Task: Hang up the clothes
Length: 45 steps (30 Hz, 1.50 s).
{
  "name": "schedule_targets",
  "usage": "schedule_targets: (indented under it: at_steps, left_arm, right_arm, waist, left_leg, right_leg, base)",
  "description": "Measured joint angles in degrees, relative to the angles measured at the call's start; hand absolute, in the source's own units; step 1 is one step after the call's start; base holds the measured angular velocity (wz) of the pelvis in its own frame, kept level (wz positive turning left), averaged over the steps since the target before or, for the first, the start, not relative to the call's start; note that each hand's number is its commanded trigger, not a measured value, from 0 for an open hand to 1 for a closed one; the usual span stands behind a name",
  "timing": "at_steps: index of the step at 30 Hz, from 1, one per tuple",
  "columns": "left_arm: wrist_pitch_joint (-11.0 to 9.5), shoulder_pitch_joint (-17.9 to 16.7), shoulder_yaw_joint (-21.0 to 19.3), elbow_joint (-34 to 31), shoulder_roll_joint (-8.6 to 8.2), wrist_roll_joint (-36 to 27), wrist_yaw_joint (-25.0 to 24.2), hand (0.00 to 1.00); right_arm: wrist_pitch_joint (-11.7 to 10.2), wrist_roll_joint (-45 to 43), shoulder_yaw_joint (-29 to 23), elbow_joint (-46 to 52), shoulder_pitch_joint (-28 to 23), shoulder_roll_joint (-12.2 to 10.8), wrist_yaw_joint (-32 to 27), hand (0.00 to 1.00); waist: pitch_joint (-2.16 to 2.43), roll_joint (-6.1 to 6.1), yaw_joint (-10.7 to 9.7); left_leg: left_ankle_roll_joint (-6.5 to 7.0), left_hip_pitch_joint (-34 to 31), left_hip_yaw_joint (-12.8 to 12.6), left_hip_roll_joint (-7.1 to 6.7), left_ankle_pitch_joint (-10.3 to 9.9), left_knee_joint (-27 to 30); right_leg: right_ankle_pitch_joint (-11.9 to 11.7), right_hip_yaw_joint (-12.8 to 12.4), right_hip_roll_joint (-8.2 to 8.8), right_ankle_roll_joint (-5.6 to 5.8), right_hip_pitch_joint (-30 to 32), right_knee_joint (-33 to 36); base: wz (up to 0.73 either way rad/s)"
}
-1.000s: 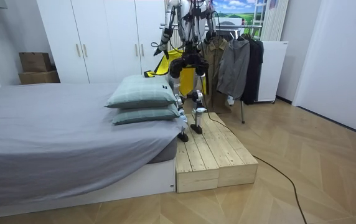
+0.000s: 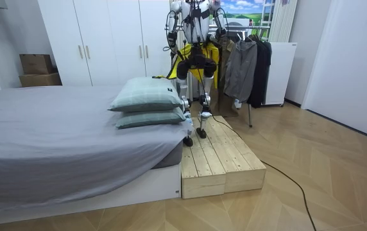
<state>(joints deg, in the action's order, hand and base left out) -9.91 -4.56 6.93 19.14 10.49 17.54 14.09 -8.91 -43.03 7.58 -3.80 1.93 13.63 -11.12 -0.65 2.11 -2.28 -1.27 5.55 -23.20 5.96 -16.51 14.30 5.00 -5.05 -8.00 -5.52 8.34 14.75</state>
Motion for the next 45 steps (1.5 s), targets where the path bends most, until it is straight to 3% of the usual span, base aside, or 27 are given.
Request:
schedule_targets:
  at_steps: [10,19,27,41,45]
  left_arm:
    - [0.0,-0.2,-0.1,0.0,0.0,-1.1,-2.0,0.0]
    - [0.0,-0.2,0.0,0.0,-0.3,-0.6,-2.3,0.0]
    - [-0.4,-0.3,-0.1,0.2,-0.6,-0.8,-1.8,0.0]
    - [-0.4,-0.4,0.0,0.2,-0.54,-1.3,-1.9,0.0]
    - [-0.4,-0.5,0.0,0.2,-0.46,-2.3,-2.2,0.0]
  right_arm:
    - [0.0,0.2,0.0,2.5,-1.9,0.0,0.8,1.0]
    - [0.0,0.7,-0.3,3.0,-3.3,0.1,2.0,1.0]
    - [0.0,6.1,-2.7,3.0,-3.3,0.4,2.4,1.0]
    - [0.0,9.6,-2.6,3.0,-3.3,0.4,2.6,1.0]
    - [0.0,14.2,-2.6,3.0,-3.1,1.7,3.6,1.0]
  waist:
    - [0.03,0.05,-0.4]
    - [0.2,-0.02,-0.2]
    - [0.18,-0.05,1.3]
    - [-0.03,-0.37,1.3]
    - [-0.06,-0.26,1.2]
  left_leg:
    - [-0.12,0.8,0.8,0.18,0.1,0.0]
    - [-0.15,1.2,2.3,0.26,0.1,0.0]
    - [-0.64,2.4,3.1,0.09,0.4,-1.6]
    - [-0.93,2.2,3.4,0.07,0.5,-1.5]
    - [-0.93,2.0,3.6,-0.01,0.5,-1.7]
  right_leg:
    - [-0.2,-0.9,-0.62,-0.28,-0.8,-0.4]
    - [-0.3,0.2,-0.49,-0.44,-1.8,-0.9]
    - [-0.3,0.8,-0.35,-0.47,-2.6,-1.2]
    - [-0.3,1.1,-0.25,-0.55,-2.3,-1.0]
    - [-0.3,1.3,-0.16,-0.55,-2.3,-1.1]
  base:
    - [-0.05]
    - [0.05]
    - [0.05]
    - [0.0]
    - [0.02]
